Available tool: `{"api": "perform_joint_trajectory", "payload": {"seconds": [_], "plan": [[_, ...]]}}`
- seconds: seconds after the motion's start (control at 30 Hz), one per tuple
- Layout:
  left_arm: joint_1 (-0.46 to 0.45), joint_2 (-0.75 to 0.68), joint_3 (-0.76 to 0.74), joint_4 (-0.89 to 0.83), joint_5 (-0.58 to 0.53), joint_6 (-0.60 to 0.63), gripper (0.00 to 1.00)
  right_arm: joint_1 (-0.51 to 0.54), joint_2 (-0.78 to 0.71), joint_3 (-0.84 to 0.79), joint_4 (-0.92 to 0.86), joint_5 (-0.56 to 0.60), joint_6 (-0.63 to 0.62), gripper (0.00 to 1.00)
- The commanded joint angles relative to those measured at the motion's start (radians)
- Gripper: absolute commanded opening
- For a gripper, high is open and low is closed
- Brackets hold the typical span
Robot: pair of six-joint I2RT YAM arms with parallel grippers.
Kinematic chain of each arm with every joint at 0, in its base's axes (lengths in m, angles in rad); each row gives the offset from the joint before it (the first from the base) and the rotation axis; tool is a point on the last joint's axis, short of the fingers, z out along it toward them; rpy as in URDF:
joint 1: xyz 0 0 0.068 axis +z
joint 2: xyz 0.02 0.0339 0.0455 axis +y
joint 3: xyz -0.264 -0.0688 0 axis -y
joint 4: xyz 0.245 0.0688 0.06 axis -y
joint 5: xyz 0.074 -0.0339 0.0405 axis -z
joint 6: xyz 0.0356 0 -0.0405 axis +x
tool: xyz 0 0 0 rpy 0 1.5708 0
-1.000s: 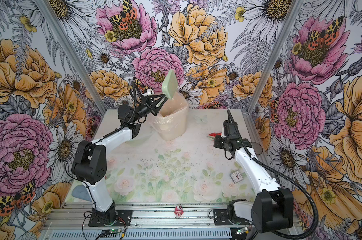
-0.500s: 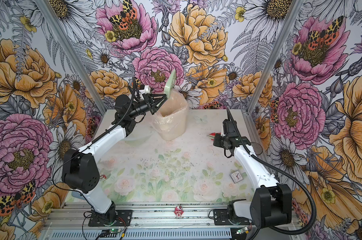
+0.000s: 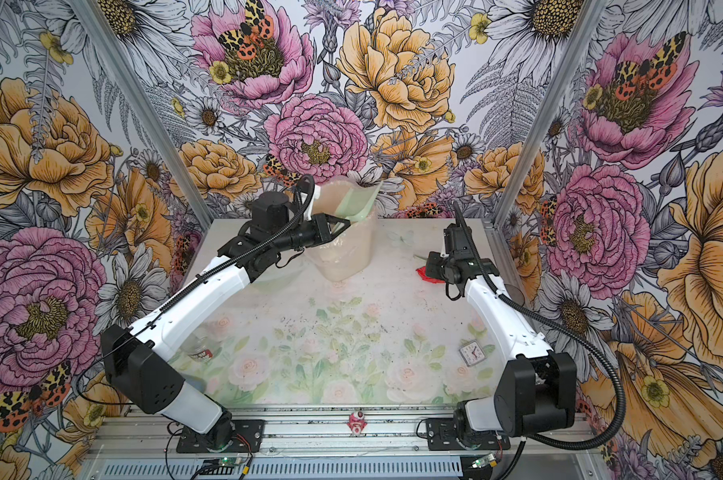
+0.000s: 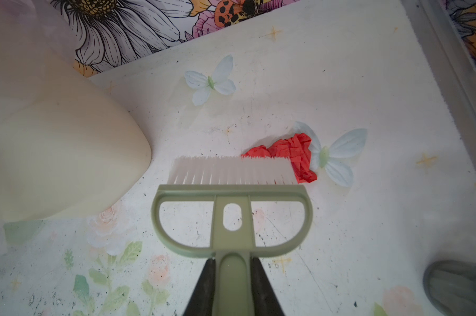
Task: Sweep away the paper scraps from the table
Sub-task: 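Lower the empty dustpan toward the red scrap while the right brush pushes it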
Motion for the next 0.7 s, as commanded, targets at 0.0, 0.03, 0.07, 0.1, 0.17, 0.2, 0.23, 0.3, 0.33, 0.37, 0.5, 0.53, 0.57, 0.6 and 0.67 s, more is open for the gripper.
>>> {"api": "perform_joint_trajectory", "payload": {"seconds": [0.0,0.03,0.07,0.1,0.17,0.2,0.23,0.3,0.33,0.37,0.5,0.53,0.57,0.6,0.67], "plan": [[-0.031,-0.056,-0.032,-0.103,-0.177,0.168,0.0,-0.003,0.015,0.052,0.017,0.027,0.025,0.0],[-0.044,-0.062,-0.038,-0.12,-0.216,0.194,0.0,-0.003,0.017,0.059,0.017,0.032,0.029,0.0],[-0.061,-0.068,-0.045,-0.137,-0.261,0.224,0.0,-0.003,0.017,0.065,0.017,0.037,0.03,0.0],[-0.078,-0.072,-0.054,-0.15,-0.302,0.247,0.0,-0.003,0.02,0.068,0.017,0.041,0.033,0.0],[-0.106,-0.08,-0.077,-0.164,-0.357,0.284,0.0,-0.003,0.02,0.071,0.015,0.051,0.042,0.0],[-0.122,-0.084,-0.086,-0.169,-0.379,0.302,0.0,-0.003,0.021,0.072,0.015,0.052,0.046,0.0],[-0.135,-0.084,-0.096,-0.176,-0.402,0.318,0.0,-0.003,0.02,0.072,0.015,0.055,0.05,0.0],[-0.168,-0.079,-0.106,-0.2,-0.46,0.356,0.0,-0.003,0.016,0.07,0.016,0.066,0.058,0.0],[-0.187,-0.075,-0.109,-0.213,-0.48,0.377,0.0,-0.004,0.015,0.069,0.015,0.069,0.058,0.0],[-0.203,-0.068,-0.112,-0.231,-0.506,0.394,0.0,-0.003,0.012,0.069,0.015,0.074,0.057,0.0],[-0.235,-0.043,-0.128,-0.262,-0.507,0.406,0.0,-0.003,0.008,0.077,0.015,0.104,0.048,0.0],[-0.238,-0.039,-0.132,-0.262,-0.495,0.403,0.0,-0.003,0.008,0.079,0.015,0.107,0.049,0.0],[-0.239,-0.035,-0.138,-0.262,-0.488,0.399,0.0,-0.003,0.008,0.08,0.015,0.108,0.053,0.0],[-0.243,-0.032,-0.144,-0.262,-0.485,0.399,0.0,-0.003,0.009,0.082,0.015,0.111,0.055,0.0],[-0.253,-0.028,-0.157,-0.262,-0.49,0.405,0.0,-0.003,0.008,0.083,0.015,0.122,0.059,0.0]]}}
